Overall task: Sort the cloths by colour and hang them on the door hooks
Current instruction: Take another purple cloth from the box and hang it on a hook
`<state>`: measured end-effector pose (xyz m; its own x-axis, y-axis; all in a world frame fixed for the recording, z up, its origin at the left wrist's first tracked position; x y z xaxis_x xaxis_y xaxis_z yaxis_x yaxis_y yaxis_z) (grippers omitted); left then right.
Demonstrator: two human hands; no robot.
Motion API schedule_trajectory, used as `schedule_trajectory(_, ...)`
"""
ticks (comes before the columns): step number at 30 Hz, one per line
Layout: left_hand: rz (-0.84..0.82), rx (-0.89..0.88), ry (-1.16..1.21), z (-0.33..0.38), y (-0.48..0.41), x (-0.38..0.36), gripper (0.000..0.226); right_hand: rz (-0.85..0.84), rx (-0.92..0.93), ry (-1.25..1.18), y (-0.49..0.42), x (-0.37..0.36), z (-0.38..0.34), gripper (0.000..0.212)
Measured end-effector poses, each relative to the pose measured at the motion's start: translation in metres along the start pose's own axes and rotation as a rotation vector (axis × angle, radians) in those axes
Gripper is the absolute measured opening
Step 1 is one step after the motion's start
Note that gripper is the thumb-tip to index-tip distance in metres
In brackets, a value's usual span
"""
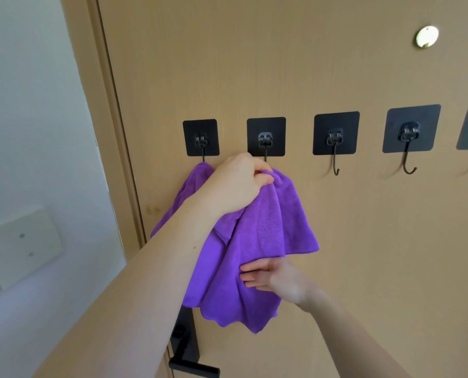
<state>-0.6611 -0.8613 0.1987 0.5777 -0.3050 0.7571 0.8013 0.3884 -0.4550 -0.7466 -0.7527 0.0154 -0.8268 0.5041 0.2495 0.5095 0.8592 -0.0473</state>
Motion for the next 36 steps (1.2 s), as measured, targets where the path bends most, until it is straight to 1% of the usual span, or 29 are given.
schedule_trajectory(14, 0.014, -0.042, -0.001, -0.002, 0.003, 0.0, 0.023, 0.014, -0.008, 0.026, 0.001, -0.003, 0.004, 0.036)
schedule_trajectory(21, 0.041, -0.059, 0.031, -0.006, 0.002, -0.004, 0.012, 0.032, -0.022, 0.029, 0.003, -0.005, 0.017, 0.036)
schedule_trajectory(27, 0.038, -0.057, 0.001, -0.005, 0.001, -0.003, 0.023, 0.015, -0.084, 0.094, 0.005, -0.004, 0.037, 0.036)
schedule_trajectory(32, 0.046, -0.064, 0.002, -0.006, 0.002, -0.005, 0.022, 0.047, -0.126, 0.139, 0.011, -0.007, 0.051, 0.033)
schedule_trajectory(36, 0.048, -0.077, 0.0, -0.007, 0.004, -0.006, 0.02, 0.057, -0.146, 0.224, 0.014, -0.009, 0.054, 0.034)
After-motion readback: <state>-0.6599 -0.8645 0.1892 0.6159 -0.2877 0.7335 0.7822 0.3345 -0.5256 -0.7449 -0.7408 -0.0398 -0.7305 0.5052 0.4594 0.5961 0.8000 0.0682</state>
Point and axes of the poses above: each hand's wrist, its own y-axis away from the middle knuckle, its own x-axis out of the back of the hand, z = x × y, the point moved 1 cm from there along -y, towards the middle knuckle, and after that the axes turned 11 degrees about x, right-handed, at the moved point
